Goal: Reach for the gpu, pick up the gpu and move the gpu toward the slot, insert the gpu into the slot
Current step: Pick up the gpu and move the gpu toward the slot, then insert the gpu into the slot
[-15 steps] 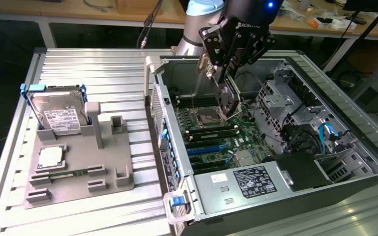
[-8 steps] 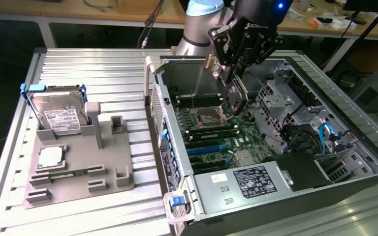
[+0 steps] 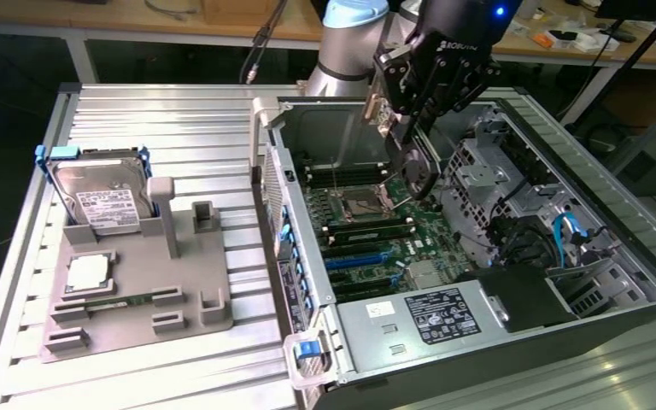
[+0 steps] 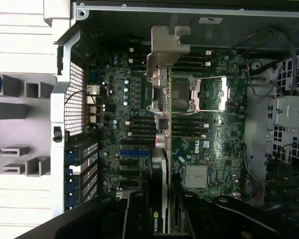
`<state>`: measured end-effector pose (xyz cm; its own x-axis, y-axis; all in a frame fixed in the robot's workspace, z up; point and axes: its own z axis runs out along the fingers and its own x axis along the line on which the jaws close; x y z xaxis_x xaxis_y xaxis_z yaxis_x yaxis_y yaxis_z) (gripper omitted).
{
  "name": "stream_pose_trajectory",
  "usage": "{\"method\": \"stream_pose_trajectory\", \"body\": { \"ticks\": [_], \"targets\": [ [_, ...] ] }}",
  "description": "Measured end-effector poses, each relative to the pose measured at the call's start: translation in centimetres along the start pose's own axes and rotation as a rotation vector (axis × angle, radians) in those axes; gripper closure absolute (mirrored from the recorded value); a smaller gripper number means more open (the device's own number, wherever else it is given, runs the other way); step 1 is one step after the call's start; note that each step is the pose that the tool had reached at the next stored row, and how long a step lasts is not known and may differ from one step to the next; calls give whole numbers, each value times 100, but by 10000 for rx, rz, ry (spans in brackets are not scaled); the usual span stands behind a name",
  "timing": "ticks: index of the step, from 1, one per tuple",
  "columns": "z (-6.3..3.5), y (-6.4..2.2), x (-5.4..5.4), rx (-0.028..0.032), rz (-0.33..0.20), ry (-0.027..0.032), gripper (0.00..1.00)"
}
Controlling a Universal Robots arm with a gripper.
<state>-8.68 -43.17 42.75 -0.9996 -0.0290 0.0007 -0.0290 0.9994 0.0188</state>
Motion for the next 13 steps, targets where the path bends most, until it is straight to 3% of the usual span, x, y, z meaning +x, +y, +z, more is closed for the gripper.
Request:
{"method": "stream_pose_trajectory", "body": {
  "ticks": [13],
  "targets": [
    [0, 1, -1, -2, 0, 0, 73]
  ]
}}
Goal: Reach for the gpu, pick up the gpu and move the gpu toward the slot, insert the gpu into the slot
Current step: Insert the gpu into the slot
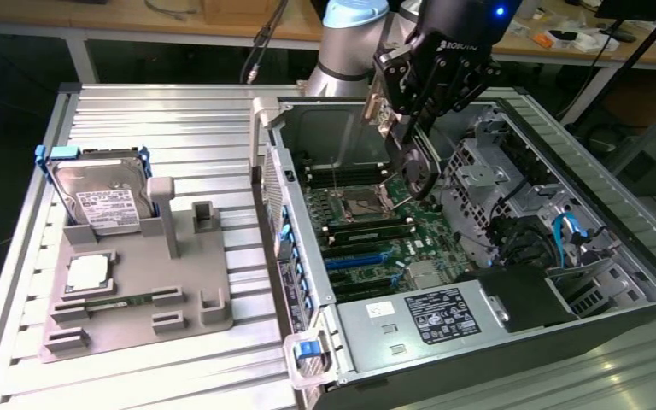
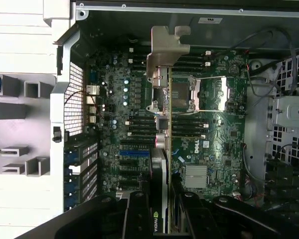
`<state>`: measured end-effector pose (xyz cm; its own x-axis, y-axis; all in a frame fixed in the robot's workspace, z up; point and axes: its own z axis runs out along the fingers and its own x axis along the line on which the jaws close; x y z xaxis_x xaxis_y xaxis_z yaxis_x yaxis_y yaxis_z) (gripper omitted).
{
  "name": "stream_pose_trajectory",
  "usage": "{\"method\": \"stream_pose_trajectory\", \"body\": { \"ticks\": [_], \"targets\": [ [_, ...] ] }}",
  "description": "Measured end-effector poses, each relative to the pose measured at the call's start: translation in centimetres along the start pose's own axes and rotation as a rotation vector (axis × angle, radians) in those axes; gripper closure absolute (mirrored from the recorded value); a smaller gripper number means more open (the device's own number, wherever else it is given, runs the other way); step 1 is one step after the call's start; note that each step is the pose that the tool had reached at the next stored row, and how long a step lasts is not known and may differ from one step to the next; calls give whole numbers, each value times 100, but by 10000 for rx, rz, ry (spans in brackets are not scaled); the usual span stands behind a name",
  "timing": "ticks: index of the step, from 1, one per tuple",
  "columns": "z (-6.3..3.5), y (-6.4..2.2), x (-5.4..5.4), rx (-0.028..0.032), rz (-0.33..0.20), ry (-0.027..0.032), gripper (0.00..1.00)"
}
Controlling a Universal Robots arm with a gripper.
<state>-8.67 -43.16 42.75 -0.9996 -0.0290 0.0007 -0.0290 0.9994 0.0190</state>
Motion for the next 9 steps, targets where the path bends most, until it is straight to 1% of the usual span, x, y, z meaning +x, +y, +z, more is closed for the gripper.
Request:
{"method": "stream_pose_trajectory", "body": {
  "ticks": [4, 9],
  "targets": [
    [0, 0, 0, 1, -197, 4, 73],
    [0, 0, 0, 1, -1055, 20, 73]
  ]
}}
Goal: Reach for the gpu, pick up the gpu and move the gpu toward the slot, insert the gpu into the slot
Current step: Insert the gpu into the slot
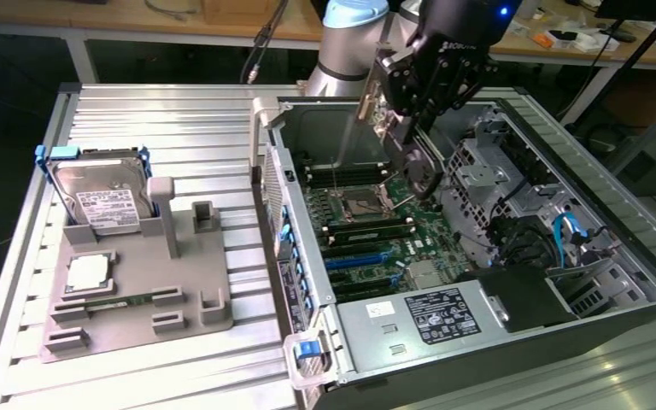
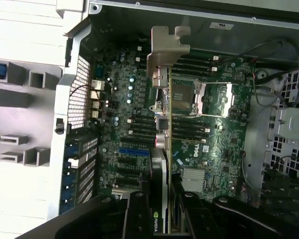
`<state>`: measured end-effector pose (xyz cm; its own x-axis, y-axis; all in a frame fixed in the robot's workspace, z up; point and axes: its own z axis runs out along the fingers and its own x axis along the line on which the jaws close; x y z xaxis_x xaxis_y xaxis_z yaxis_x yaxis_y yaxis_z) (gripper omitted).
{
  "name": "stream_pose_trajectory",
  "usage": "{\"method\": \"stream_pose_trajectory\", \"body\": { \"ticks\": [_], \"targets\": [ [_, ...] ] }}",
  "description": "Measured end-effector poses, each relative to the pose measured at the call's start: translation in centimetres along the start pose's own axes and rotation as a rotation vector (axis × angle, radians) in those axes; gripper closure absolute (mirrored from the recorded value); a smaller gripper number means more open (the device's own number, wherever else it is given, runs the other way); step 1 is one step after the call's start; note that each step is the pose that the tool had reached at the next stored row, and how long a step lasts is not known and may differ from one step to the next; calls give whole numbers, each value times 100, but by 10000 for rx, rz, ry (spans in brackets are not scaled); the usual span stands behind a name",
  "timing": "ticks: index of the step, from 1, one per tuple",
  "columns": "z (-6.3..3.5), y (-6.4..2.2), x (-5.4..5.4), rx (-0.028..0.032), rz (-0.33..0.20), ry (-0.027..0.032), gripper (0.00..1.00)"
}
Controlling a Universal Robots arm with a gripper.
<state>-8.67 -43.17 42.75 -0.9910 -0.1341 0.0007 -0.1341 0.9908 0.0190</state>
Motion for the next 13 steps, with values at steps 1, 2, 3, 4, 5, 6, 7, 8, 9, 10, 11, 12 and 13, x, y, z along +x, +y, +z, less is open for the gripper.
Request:
{"method": "stream_pose_trajectory", "body": {
  "ticks": [1, 2, 3, 4, 5, 6, 7, 8, 9, 10, 11, 12, 13],
  "targets": [
    [0, 0, 0, 0, -268, 5, 73],
    [0, 0, 0, 0, -463, 9, 73],
    [1, 0, 0, 0, -670, 13, 73],
    [1, 0, 0, 0, -868, 16, 73],
    [1, 0, 0, 1, -1041, 20, 73],
    [1, 0, 0, 1, -1221, 23, 73],
    [2, 0, 0, 1, -1412, 27, 73],
    [2, 0, 0, 2, -1596, 30, 73],
    [4, 0, 0, 1, -1778, 33, 73],
    [5, 0, 0, 1, -1961, 36, 73],
    [5, 0, 0, 1, -2147, 41, 73],
    [7, 0, 0, 2, -2326, 44, 73],
    [8, 0, 0, 2, -2491, 47, 73]
  ]
}}
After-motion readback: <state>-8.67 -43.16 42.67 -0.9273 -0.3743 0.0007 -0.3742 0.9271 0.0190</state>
